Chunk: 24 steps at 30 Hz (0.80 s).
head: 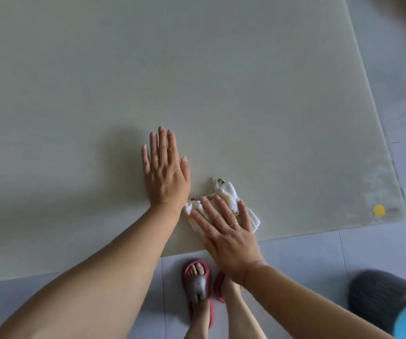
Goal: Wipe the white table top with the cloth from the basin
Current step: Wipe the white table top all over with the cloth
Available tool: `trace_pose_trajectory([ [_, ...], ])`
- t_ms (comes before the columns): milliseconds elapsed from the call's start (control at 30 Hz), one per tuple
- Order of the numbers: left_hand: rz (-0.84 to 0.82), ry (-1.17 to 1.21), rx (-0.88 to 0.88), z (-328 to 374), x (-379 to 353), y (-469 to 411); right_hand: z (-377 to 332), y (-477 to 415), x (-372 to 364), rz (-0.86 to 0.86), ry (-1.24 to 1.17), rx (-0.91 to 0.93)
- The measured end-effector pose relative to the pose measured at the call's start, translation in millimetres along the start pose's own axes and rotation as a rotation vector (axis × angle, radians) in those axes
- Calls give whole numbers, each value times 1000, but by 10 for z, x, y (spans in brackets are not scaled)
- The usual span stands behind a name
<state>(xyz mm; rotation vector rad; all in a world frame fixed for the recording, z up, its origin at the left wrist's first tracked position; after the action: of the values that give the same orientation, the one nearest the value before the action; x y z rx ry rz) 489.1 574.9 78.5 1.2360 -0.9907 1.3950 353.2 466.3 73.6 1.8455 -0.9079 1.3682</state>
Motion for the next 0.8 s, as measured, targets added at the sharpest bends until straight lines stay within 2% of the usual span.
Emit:
trace_pose_trajectory([
  [33,13,10,-14,-12,34,117,109,60,18,-25,49,76],
  [100,-7,28,-70,8,25,419,595,148,121,-32,104,4],
  [200,-60,41,-92,21,-72,728,1249,310,253,33,-24,-438],
  [267,-72,60,-57,-18,-131,755,1037,346,162,71,-78,-628],
  [300,-71,65,-49,-28,-148,741,779,314,88,65,-82,-598],
  [333,-71,61,-50,-27,-159,732,484,279,22,50,-75,-494],
  [400,-87,51,-59,-19,-177,743,78,293,-52,6,-36,-209],
  [467,-98,46,-58,-23,-186,752,185,341,-6,-29,20,-26],
  [500,-98,45,-53,-29,-187,754,333,381,32,-46,53,-2],
  [567,-84,44,-49,-41,-184,741,811,486,162,-44,80,-132],
  [633,-74,35,-50,-34,-178,738,1290,655,244,-34,19,-404],
  [700,-81,33,-47,-41,-188,742,1366,733,195,-10,-51,-661],
  [733,-87,36,-46,-41,-193,745,1249,717,136,-5,-70,-729],
  [767,-88,39,-47,-38,-194,746,1044,640,89,4,-75,-708],
  [800,-85,39,-45,-35,-195,746,778,527,52,6,-60,-587],
])
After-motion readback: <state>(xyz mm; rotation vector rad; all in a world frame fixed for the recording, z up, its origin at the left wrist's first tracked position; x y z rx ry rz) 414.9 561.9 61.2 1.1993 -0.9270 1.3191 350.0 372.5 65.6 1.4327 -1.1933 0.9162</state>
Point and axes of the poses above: each hand's wrist, its own y-axis away from the middle knuckle, its own x-axis out of the back of the hand, z = x × y, the point moved 10 cm from there along -y, towards the middle knuckle, and after that the axes turned 9 degrees about x, right-handed, at the moved point
